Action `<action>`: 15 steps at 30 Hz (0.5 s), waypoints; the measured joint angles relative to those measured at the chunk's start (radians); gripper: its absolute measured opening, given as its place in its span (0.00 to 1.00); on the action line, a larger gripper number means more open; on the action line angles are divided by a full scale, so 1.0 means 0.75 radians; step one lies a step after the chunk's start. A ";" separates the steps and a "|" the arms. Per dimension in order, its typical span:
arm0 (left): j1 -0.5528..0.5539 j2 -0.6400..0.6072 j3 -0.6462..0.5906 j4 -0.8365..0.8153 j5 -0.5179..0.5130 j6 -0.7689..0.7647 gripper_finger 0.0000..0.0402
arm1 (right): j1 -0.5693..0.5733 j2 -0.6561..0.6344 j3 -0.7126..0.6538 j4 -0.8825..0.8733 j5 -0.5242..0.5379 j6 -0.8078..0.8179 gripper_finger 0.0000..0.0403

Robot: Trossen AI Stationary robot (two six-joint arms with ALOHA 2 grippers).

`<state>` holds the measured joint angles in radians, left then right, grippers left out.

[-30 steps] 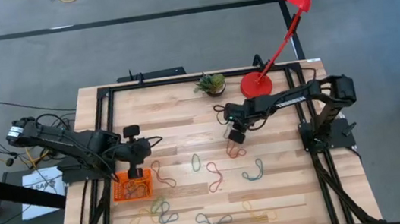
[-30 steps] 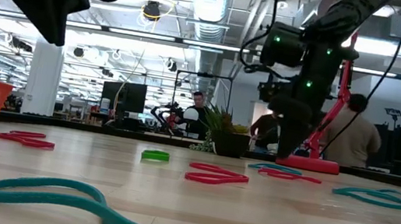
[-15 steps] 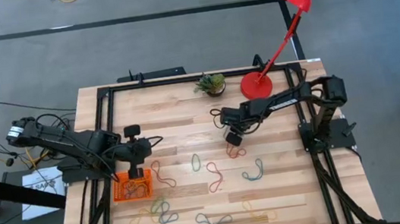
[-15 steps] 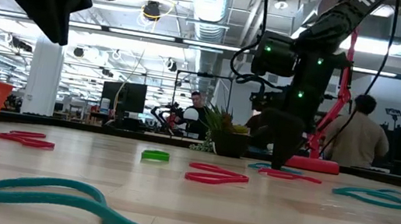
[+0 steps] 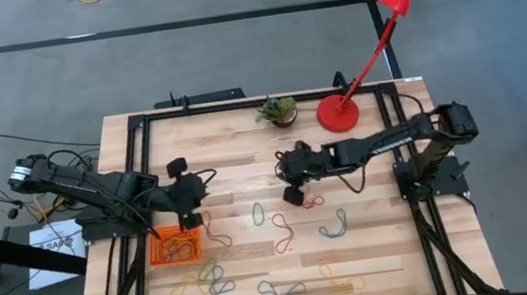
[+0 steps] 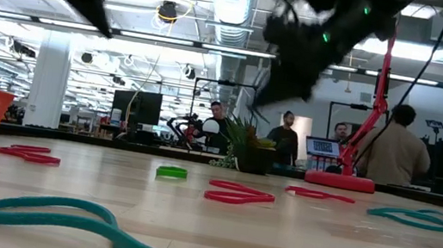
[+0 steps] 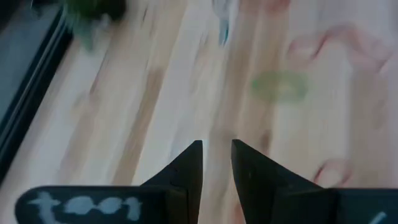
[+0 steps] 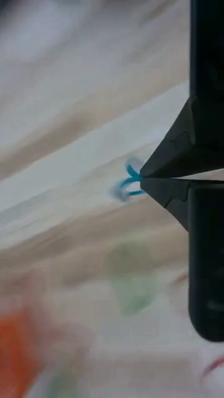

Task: Pick and place rubber bands into bin
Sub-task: Put the blue rubber band into the orange basket

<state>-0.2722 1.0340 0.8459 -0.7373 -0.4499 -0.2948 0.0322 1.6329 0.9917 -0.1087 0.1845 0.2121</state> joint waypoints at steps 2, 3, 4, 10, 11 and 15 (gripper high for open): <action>0.000 0.000 0.000 0.154 0.020 0.040 0.19 | 0.045 0.007 0.002 0.176 0.002 -0.014 0.01; 0.000 0.000 0.000 0.237 0.034 0.069 0.19 | 0.065 0.017 0.002 0.260 0.001 -0.015 0.01; 0.000 0.000 0.000 0.321 0.042 0.103 0.19 | 0.084 0.032 0.003 0.319 0.002 -0.015 0.00; 0.000 0.011 0.001 0.623 0.169 0.340 0.19 | 0.164 0.153 0.001 0.572 0.036 -0.075 0.00; 0.001 0.021 0.001 0.629 0.177 0.364 0.20 | 0.170 0.170 0.005 0.606 0.036 -0.083 0.00; 0.009 0.115 0.001 0.619 0.191 0.348 0.26 | 0.181 0.205 0.000 0.693 0.036 -0.097 0.00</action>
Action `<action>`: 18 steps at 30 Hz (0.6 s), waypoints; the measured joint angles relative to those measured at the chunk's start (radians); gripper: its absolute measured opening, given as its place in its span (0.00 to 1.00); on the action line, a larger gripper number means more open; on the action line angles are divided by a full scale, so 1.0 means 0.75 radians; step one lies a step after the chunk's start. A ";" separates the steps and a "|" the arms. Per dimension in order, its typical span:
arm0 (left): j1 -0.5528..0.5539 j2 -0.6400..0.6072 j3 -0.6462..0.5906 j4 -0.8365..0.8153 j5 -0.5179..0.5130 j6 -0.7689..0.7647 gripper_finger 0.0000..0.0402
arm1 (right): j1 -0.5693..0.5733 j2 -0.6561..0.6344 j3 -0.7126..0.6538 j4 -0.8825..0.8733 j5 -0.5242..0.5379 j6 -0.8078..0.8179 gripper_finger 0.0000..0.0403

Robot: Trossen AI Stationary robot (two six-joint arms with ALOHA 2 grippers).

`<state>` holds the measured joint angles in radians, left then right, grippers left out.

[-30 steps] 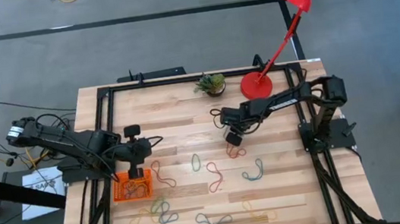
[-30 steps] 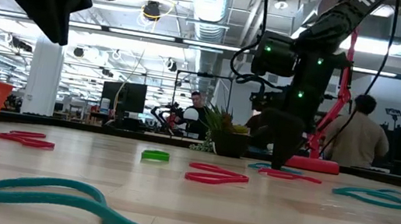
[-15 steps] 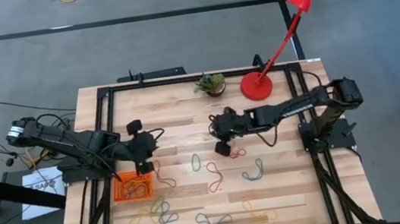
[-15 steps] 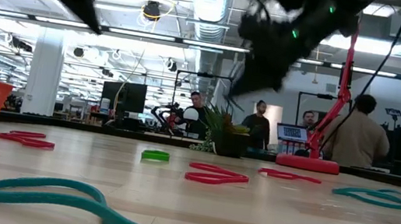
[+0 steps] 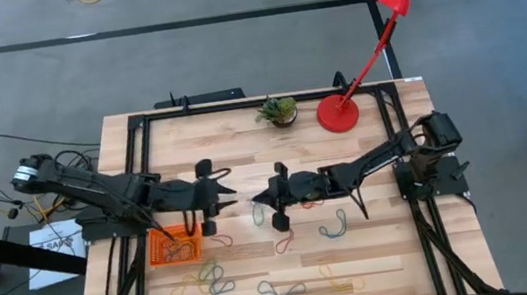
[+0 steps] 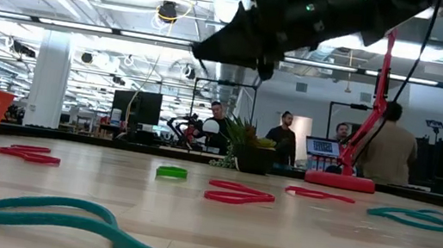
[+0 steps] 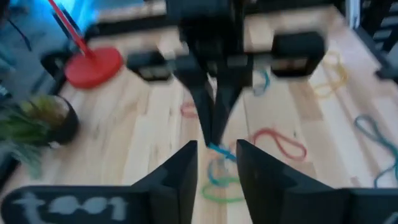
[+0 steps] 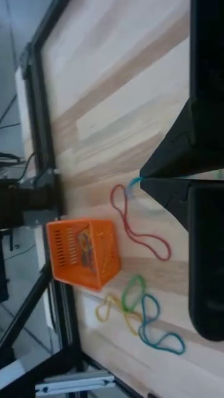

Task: Pick and place rubber bands into bin
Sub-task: Put the blue rubber band into the orange basket

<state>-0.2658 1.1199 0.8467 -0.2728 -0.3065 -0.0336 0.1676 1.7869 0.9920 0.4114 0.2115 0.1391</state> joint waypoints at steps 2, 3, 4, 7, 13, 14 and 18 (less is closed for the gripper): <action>0.006 0.069 -0.001 0.005 0.027 -0.012 0.30 | -0.002 0.002 0.003 0.032 0.000 -0.020 0.00; 0.009 0.106 -0.001 0.018 0.029 -0.014 0.32 | -0.007 0.002 0.003 0.035 0.000 -0.022 0.00; 0.014 0.144 -0.001 0.045 0.025 -0.021 0.34 | -0.009 0.002 0.003 0.032 0.001 -0.022 0.00; 0.039 0.241 0.000 0.106 0.019 -0.058 0.39 | -0.011 0.002 0.003 0.027 0.001 -0.022 0.00; 0.094 0.392 0.030 0.151 0.012 -0.053 0.44 | -0.006 0.002 0.003 0.024 0.000 -0.024 0.00; 0.102 0.408 0.034 0.150 0.009 -0.053 0.43 | -0.006 0.002 0.003 0.021 0.000 -0.024 0.00; 0.123 0.431 0.045 0.136 0.006 -0.054 0.37 | -0.007 0.002 0.003 0.009 0.000 -0.025 0.00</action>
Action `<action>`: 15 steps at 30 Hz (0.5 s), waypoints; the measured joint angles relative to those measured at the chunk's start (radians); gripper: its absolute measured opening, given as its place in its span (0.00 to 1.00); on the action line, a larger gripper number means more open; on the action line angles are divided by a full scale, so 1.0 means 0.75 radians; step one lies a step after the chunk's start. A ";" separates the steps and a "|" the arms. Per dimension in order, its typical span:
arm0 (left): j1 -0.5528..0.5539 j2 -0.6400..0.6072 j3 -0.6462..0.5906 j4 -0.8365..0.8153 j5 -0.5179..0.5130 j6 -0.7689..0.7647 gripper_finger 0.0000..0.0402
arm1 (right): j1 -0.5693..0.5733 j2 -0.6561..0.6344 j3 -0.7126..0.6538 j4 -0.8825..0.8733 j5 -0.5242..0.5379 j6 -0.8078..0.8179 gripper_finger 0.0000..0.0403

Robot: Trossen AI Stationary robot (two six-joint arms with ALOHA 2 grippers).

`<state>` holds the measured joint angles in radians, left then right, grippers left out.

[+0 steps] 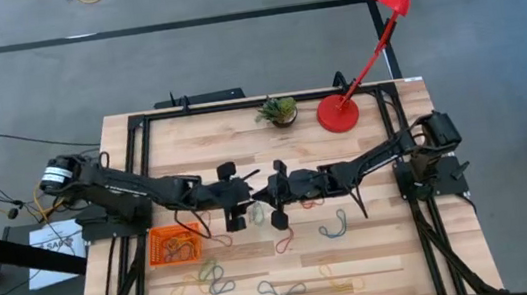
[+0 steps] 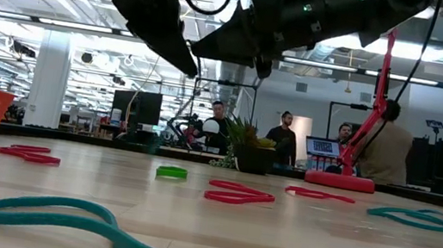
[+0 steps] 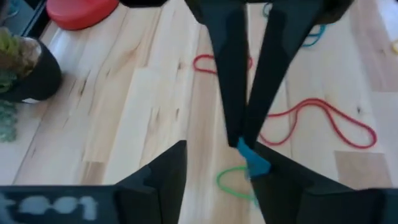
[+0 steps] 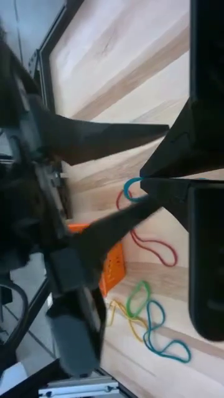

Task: Pick and place rubber bands into bin
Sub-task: Put the blue rubber band into the orange basket

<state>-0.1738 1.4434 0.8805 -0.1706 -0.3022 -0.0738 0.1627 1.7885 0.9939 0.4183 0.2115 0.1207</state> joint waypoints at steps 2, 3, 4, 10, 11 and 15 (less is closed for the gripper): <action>-0.001 -0.002 0.002 0.006 0.000 0.000 0.31 | -0.007 0.000 0.000 -0.010 0.000 0.001 0.00; -0.002 -0.006 0.002 0.001 0.001 0.001 0.28 | -0.010 0.000 0.000 -0.016 -0.001 0.002 0.00; -0.003 -0.011 0.002 -0.002 0.005 0.001 0.24 | -0.011 0.000 0.000 -0.026 0.000 0.002 0.01; -0.003 -0.013 0.002 -0.043 0.050 0.014 0.02 | -0.018 0.000 0.001 -0.088 0.000 0.004 0.07; -0.003 -0.013 0.002 -0.063 0.051 0.009 0.02 | -0.018 0.000 0.001 -0.106 0.000 0.003 0.08; -0.004 -0.013 0.002 -0.143 0.042 -0.035 0.01 | -0.019 0.000 0.001 -0.147 -0.001 0.031 0.15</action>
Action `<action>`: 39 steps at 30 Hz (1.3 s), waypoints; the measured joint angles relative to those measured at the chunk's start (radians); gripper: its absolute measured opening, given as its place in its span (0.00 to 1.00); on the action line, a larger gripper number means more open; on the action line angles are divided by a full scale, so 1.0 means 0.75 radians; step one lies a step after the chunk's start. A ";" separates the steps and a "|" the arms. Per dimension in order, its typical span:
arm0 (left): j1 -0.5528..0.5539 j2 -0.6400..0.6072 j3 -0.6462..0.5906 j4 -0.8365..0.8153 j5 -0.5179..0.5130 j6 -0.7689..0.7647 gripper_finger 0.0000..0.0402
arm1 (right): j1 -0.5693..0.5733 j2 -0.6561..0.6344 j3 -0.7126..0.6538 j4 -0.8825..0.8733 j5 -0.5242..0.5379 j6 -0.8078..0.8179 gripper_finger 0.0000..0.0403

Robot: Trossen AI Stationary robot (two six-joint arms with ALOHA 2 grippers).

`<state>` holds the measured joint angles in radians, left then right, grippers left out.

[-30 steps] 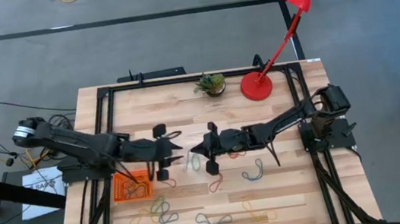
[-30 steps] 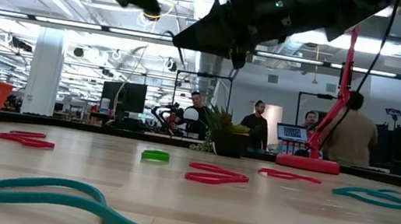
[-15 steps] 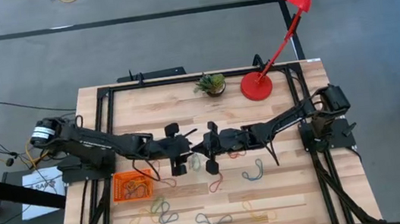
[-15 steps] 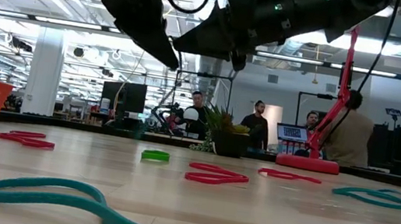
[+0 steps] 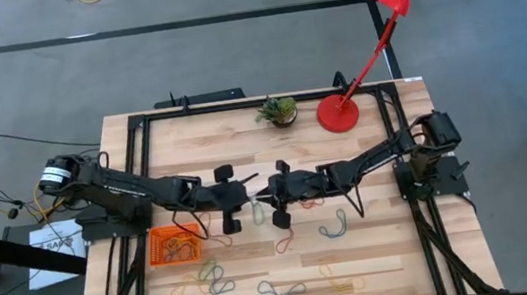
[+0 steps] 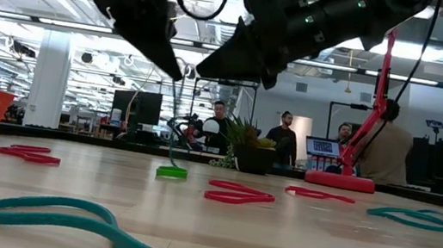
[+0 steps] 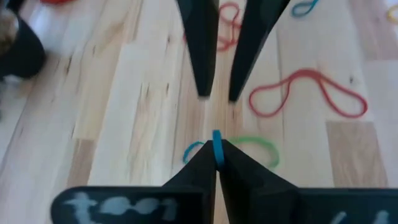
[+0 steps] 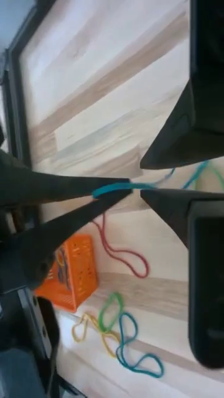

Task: Pick and place rubber bands into bin
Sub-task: Put the blue rubber band into the orange basket

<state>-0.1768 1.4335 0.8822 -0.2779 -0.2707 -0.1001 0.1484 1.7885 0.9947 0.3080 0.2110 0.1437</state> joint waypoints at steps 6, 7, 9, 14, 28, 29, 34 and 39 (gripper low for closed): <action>-0.011 -0.103 0.075 -0.354 -0.002 -0.154 0.00 | -0.011 0.000 0.000 -0.071 0.001 0.018 0.20; -0.019 -0.130 0.109 -0.463 -0.003 -0.196 0.00 | -0.011 0.000 0.000 -0.082 0.000 0.019 0.21; -0.040 -0.181 0.184 -0.696 0.011 -0.276 0.00 | -0.009 0.000 0.000 -0.108 0.000 0.018 0.20; -0.108 -0.287 0.313 -1.211 0.350 -0.423 0.00 | -0.009 0.000 0.000 -0.137 0.000 0.019 0.20; -0.405 -0.387 0.154 -1.432 0.460 -0.993 0.00 | -0.010 -0.001 0.000 -0.153 0.000 0.019 0.20; -0.413 -0.383 0.132 -1.406 0.449 -1.005 0.01 | -0.009 -0.001 0.000 -0.153 0.000 0.019 0.20; -0.422 -0.382 0.018 -1.272 0.447 -1.064 0.06 | -0.010 -0.001 0.000 -0.158 0.000 0.019 0.20; -0.422 -0.382 -0.059 -1.246 0.477 -1.069 0.16 | -0.009 -0.001 0.000 -0.157 0.000 0.019 0.20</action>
<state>-0.4931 1.1473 0.8377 -1.2121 0.0870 -0.9016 0.1413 1.7880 0.9947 0.1900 0.2110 0.1577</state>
